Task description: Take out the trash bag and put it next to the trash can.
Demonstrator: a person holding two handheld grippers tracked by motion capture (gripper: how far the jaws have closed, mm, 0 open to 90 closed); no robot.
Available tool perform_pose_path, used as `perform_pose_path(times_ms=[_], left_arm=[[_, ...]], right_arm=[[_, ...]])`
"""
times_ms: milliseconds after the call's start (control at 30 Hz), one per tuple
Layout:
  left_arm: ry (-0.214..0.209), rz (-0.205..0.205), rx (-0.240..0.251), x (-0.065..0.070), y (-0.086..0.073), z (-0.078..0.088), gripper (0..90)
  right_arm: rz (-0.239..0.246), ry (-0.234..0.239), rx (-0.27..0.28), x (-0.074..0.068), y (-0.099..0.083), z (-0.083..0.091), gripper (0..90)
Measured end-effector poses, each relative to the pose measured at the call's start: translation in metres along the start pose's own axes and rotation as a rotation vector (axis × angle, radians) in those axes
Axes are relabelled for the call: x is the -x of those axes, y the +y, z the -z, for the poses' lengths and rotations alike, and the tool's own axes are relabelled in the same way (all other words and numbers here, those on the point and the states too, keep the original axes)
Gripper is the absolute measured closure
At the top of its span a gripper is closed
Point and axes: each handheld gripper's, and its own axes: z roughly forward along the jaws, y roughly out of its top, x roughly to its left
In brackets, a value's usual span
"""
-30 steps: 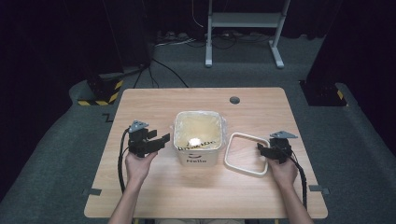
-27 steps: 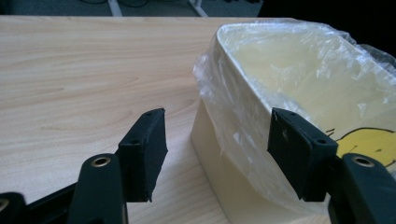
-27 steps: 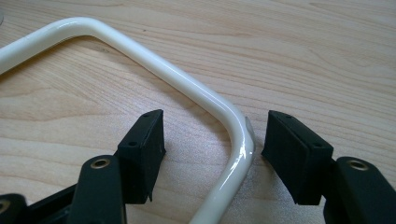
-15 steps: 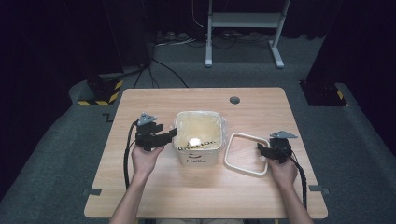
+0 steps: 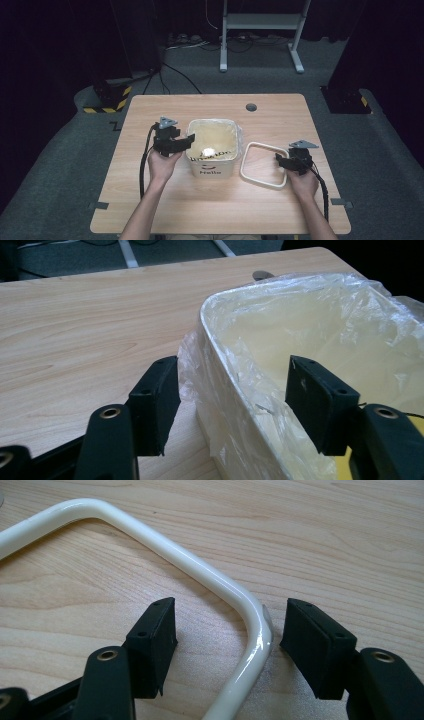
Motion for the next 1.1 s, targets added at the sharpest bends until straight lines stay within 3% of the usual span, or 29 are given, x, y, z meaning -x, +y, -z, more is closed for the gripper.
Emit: perform_pose_path(times_ms=[233, 333, 600, 1100], left_arm=[[0.022, -0.013, 0.009, 0.002, 0.000, -0.003, 49.3], [0.032, -0.018, 0.004, 0.003, -0.001, -0.004, 54.1], [0.032, -0.028, -0.008, 0.005, 0.000, -0.004, 67.3], [0.047, -0.046, -0.019, 0.009, 0.004, 0.000, 80.8]], right_arm=[[-0.004, -0.003, -0.001, 0.001, 0.001, -0.001, 38.2], [-0.008, -0.013, -0.025, 0.001, 0.003, 0.000, 38.4], [-0.001, 0.020, -0.014, -0.004, 0.014, 0.009, 40.1], [0.020, 0.181, 0.090, -0.031, 0.063, 0.041, 42.7]])
